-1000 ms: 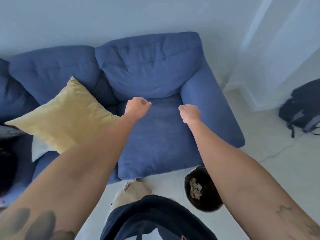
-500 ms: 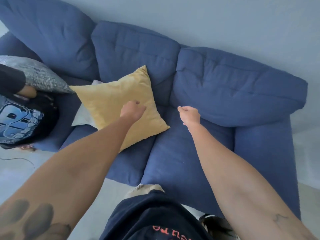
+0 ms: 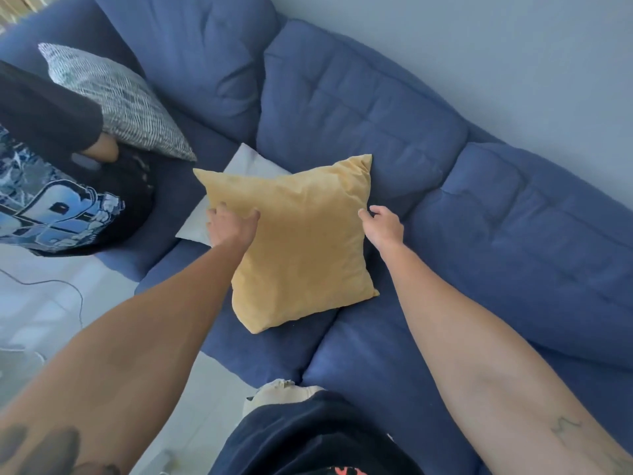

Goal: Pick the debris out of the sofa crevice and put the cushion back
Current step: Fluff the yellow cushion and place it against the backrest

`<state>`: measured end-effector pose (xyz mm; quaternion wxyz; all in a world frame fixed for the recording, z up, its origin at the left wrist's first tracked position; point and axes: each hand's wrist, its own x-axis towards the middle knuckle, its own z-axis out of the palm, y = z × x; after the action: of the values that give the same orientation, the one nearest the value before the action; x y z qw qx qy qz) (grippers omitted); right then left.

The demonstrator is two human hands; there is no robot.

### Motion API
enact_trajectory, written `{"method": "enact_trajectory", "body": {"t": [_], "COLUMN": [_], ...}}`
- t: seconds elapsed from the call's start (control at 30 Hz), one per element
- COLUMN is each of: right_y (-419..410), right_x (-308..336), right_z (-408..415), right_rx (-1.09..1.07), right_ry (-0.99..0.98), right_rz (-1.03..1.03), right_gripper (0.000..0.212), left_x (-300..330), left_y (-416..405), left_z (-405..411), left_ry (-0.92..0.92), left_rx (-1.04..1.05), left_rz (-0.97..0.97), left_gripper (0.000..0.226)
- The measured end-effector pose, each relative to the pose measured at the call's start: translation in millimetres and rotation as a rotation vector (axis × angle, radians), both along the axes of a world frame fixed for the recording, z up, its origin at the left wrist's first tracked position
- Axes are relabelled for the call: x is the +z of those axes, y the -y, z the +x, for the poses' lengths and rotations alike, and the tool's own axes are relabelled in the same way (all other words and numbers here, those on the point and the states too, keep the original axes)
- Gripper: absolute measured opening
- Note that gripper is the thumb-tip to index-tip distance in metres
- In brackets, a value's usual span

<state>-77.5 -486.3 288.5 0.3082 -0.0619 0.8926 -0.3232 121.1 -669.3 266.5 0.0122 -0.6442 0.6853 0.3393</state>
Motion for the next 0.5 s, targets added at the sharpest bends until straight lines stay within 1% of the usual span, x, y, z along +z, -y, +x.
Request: {"method": "enact_trajectory", "body": {"t": [0.2, 0.3, 0.37, 0.5], "right_y": [39.6, 51.3, 60.4, 82.6], "right_x": [-27.0, -36.9, -42.3, -55.8], "right_z": [-22.7, -32.6, -41.6, -66.9], "right_rx": [0.053, 0.027, -0.013, -0.105], "right_ry": [0.042, 0.078, 0.094, 0.106], "right_rz": [0.059, 0.057, 0.05, 0.029], "right_gripper": [0.055, 0.058, 0.062, 0.064], "left_x": [-7.3, -10.0, -16.8, -33.1], "left_y": [33.5, 50.0, 59.2, 69.3], "left_z": [-6.3, -13.9, -17.8, -24.7], "left_ry": [0.003, -0.11, -0.189, -0.209], "left_rx": [0.158, 0.279, 0.33, 0.366], "left_rz": [0.049, 0.132, 0.181, 0.18], "left_gripper": [0.086, 0.09, 0.088, 0.078]}}
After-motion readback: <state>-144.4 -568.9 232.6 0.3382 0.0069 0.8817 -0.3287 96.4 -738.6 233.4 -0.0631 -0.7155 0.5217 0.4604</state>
